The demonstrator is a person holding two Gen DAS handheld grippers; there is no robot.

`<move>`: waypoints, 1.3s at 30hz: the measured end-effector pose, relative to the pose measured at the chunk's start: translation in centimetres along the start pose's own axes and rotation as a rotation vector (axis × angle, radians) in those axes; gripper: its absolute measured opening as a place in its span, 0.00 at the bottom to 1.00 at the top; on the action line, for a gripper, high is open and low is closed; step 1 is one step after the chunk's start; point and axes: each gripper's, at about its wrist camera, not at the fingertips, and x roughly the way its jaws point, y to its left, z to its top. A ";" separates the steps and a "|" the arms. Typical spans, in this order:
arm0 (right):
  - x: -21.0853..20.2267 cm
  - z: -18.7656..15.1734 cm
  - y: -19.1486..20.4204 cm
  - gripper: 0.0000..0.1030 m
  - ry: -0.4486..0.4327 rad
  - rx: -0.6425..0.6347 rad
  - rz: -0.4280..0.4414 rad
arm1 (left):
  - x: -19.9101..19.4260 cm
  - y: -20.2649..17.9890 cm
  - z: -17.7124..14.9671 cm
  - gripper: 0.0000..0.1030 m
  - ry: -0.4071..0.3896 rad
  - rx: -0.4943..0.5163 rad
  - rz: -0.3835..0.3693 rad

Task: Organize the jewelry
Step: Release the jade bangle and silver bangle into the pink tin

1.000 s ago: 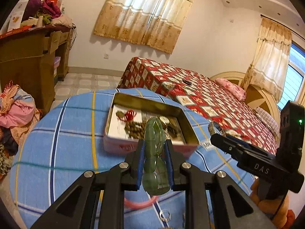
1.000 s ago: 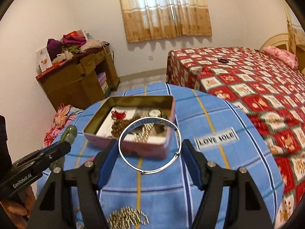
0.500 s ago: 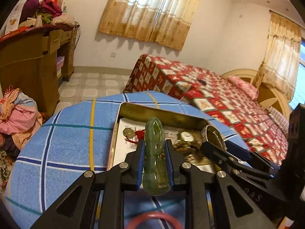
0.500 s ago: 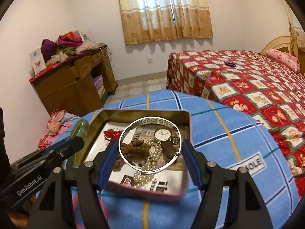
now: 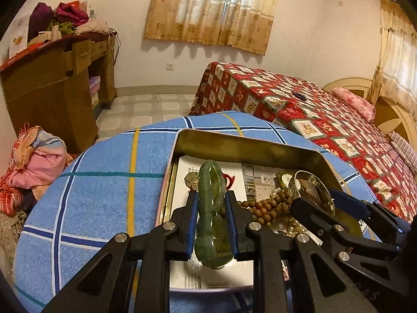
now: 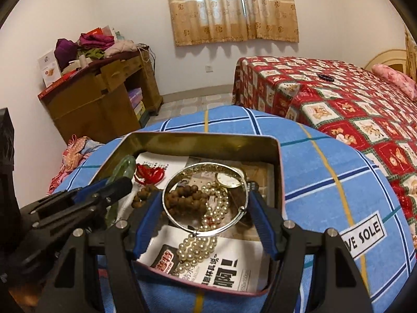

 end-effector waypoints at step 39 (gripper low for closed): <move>-5.6 -0.6 -4.0 0.72 -0.120 0.187 -0.010 | -8.5 0.8 -3.9 0.63 -0.057 -0.073 -0.013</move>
